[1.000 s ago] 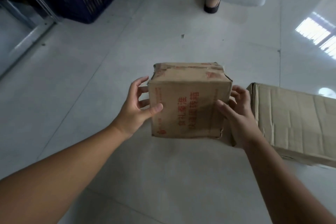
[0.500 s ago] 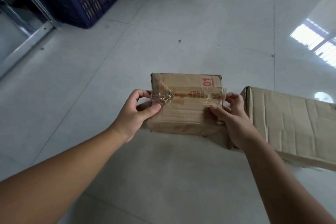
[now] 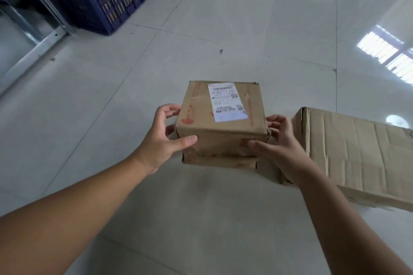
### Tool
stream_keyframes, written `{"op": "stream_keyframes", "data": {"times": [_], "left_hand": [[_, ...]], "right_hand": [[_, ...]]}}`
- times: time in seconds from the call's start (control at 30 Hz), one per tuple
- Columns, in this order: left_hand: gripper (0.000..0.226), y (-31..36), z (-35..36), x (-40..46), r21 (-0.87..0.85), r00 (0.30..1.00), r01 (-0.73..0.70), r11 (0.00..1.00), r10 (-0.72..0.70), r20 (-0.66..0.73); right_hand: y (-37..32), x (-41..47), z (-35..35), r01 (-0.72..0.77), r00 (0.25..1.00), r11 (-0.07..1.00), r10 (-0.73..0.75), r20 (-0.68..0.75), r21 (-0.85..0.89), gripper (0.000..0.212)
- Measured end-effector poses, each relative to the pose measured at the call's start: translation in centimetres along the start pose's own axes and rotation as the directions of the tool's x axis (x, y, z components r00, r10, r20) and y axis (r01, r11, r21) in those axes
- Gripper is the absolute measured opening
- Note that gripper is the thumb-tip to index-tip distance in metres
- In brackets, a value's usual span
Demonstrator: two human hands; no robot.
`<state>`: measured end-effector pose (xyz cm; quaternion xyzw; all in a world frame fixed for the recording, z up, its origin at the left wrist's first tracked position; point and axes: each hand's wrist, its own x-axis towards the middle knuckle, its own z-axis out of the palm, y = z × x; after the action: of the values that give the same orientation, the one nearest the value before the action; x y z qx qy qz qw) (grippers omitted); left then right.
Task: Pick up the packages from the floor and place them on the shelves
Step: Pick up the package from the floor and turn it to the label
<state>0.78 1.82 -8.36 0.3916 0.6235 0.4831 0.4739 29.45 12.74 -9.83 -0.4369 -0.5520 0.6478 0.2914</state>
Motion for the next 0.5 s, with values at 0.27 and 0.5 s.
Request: {"op": "stream_keyframes", "data": {"times": [0.27, 0.5], "left_hand": [[0.138, -1.9, 0.1, 0.1, 0.160, 0.994, 0.096, 0.982, -0.102, 0.028], [0.125, -3.6, -0.1, 0.1, 0.293, 0.987, 0.094, 0.951, -0.127, 0.096]], "right_hand": [[1.5, -0.5, -0.3, -0.096, 0.991, 0.973, 0.114, 0.075, -0.210, 0.135], [3.1, -0.8, -0.7, -0.058, 0.988, 0.932, 0.106, 0.116, -0.357, 0.133]]}}
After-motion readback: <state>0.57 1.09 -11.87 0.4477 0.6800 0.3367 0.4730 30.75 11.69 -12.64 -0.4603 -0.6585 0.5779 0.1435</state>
